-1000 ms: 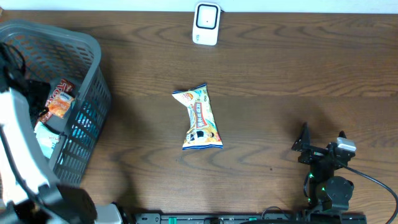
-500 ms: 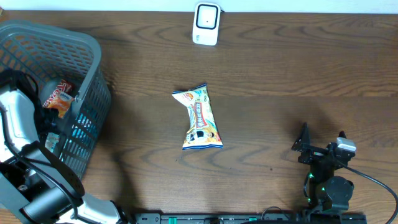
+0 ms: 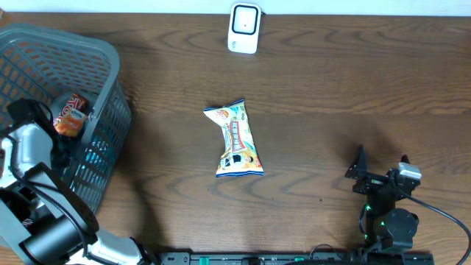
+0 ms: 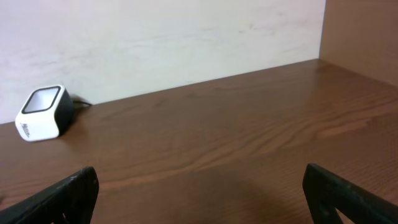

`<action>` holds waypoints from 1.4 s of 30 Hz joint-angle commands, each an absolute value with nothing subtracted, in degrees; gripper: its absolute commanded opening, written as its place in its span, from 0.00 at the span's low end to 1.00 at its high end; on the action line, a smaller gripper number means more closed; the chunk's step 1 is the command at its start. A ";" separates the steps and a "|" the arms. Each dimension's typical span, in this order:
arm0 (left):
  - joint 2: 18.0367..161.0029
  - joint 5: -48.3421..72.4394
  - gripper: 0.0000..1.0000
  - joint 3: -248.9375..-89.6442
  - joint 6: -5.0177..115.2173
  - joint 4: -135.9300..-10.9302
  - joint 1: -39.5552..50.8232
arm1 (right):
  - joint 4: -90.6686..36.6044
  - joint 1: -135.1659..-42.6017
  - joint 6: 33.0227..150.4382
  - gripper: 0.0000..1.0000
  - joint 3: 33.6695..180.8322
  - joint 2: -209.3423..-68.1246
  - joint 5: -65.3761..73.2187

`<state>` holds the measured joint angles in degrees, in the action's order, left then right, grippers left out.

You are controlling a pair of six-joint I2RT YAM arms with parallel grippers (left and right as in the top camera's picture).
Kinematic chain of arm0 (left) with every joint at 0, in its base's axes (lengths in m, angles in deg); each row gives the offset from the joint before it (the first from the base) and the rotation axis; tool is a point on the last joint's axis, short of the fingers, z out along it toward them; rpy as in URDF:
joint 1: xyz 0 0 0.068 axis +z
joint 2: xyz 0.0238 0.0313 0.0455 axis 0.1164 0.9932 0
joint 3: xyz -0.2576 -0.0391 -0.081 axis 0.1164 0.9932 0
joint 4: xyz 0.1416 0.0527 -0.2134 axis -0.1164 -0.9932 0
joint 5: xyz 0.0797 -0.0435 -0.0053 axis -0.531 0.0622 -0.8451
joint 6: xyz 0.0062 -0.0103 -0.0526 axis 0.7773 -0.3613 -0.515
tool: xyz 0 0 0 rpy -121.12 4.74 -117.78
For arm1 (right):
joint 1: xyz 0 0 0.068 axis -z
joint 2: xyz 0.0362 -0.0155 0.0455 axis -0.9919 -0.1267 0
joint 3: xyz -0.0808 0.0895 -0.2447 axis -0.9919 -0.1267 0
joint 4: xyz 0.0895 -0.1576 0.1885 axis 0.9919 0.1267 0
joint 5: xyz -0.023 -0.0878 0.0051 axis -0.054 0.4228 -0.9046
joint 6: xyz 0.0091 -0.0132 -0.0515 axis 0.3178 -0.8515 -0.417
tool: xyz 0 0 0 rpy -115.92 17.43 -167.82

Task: Scan the item barcode
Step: 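Reach the left gripper back into the basket and grasp the green wipe pack, then carry the green wipe pack out and set it right of the snack bag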

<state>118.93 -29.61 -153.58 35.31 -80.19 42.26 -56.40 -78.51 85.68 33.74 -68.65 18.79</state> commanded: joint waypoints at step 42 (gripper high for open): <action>71.06 6.76 0.35 -159.56 30.59 -77.00 32.46 | -56.20 -78.53 84.82 0.99 33.69 -68.34 18.69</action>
